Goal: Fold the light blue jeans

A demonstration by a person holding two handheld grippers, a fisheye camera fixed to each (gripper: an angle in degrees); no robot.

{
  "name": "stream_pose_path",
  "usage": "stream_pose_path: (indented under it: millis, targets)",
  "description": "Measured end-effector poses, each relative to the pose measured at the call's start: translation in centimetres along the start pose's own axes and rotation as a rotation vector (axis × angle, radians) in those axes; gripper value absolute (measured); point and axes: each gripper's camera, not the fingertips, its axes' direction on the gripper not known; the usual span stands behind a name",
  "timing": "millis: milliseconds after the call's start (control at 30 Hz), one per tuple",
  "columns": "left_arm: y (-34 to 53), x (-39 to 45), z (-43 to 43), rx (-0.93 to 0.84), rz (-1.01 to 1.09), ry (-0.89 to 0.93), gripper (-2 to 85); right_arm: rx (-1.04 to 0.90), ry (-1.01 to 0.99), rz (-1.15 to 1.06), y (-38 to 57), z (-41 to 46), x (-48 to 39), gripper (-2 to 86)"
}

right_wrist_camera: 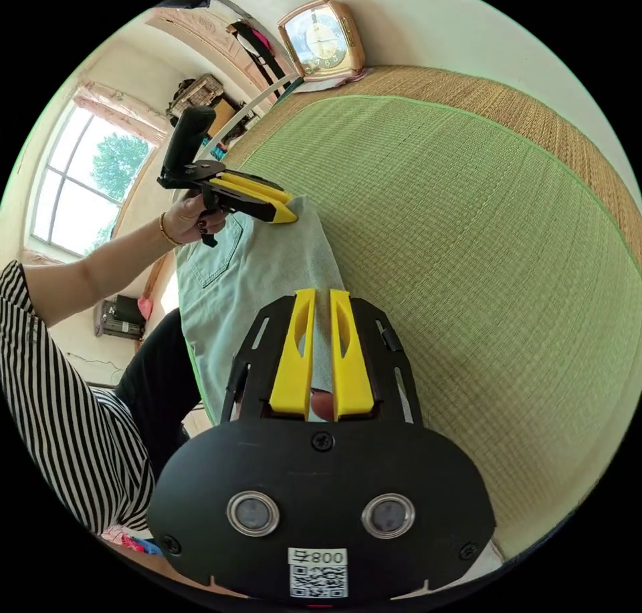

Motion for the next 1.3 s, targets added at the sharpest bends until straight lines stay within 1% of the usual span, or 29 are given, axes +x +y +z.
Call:
stream_pose_path:
  millis: [67, 100, 233, 300, 400, 533, 600, 700, 767, 867, 933, 1000, 1100, 1167, 1200, 1300]
  targets:
    - [1.1, 1.6, -0.4, 0.058, 0.062, -0.031, 5.0, 0.087, 0.075, -0.069, 2.0, -2.2, -2.8, 1.9]
    - [1.4, 2.0, -0.4, 0.067, 0.071, -0.035, 5.0, 0.101, 0.088, -0.083, 2.5, -2.5, -3.5, 1.6]
    - [2.8, 3.7, 0.1, 0.106, 0.099, -0.059, 4.5, 0.091, 0.081, -0.136, 5.0, -1.9, -5.6, 0.6]
    - [3.1, 4.4, 0.6, 0.104, 0.114, -0.088, 4.2, 0.131, 0.082, -0.123, 5.7, -2.4, -5.6, 0.5]
    - [3.3, 5.0, 1.3, 0.102, 0.122, -0.105, 3.8, 0.165, -0.001, -0.071, 5.7, -3.9, -4.0, 0.9]
    - [3.4, 5.5, 2.1, 0.114, 0.129, -0.113, 3.3, 0.291, -0.030, -0.015, 5.1, -7.3, -1.2, 3.5]
    - [3.5, 5.7, 2.6, 0.117, 0.138, -0.116, 3.2, 0.266, -0.036, -0.036, 3.6, -6.9, -0.5, 5.8]
    - [3.5, 5.9, 3.3, 0.119, 0.143, -0.122, 3.0, 0.125, -0.118, -0.131, 0.3, -4.2, -0.4, 8.7]
    - [3.4, 6.2, 4.0, 0.111, 0.162, -0.129, 2.9, -0.017, -0.164, -0.206, -1.7, -1.6, -1.0, 8.6]
    - [3.3, 6.3, 5.0, 0.094, 0.183, -0.137, 2.6, -0.124, -0.126, -0.266, -3.2, 0.2, -1.7, 7.0]
    - [3.2, 6.2, 5.5, 0.098, 0.184, -0.145, 2.3, -0.129, -0.114, -0.273, -3.6, 0.3, -1.8, 4.3]
    - [3.1, 5.8, 5.8, 0.120, 0.170, -0.141, 2.0, -0.097, -0.053, -0.252, -3.7, -0.1, -1.7, 2.2]
    - [2.8, 5.2, 6.0, 0.194, 0.144, -0.141, 1.2, -0.062, -0.001, -0.210, -3.7, -0.6, -1.6, 1.0]
    - [2.2, 5.2, 6.7, 0.233, 0.152, -0.104, 0.6, -0.060, 0.018, -0.177, -3.6, -0.1, -1.3, 0.7]
    - [2.0, 5.2, 7.1, 0.230, 0.156, -0.095, 0.5, -0.060, 0.012, -0.164, -3.6, 0.0, -1.2, 0.6]
    - [0.6, 4.4, 10.5, 0.133, 0.129, -0.118, 0.3, -0.050, -0.025, -0.105, -3.8, 0.4, -0.1, 0.5]
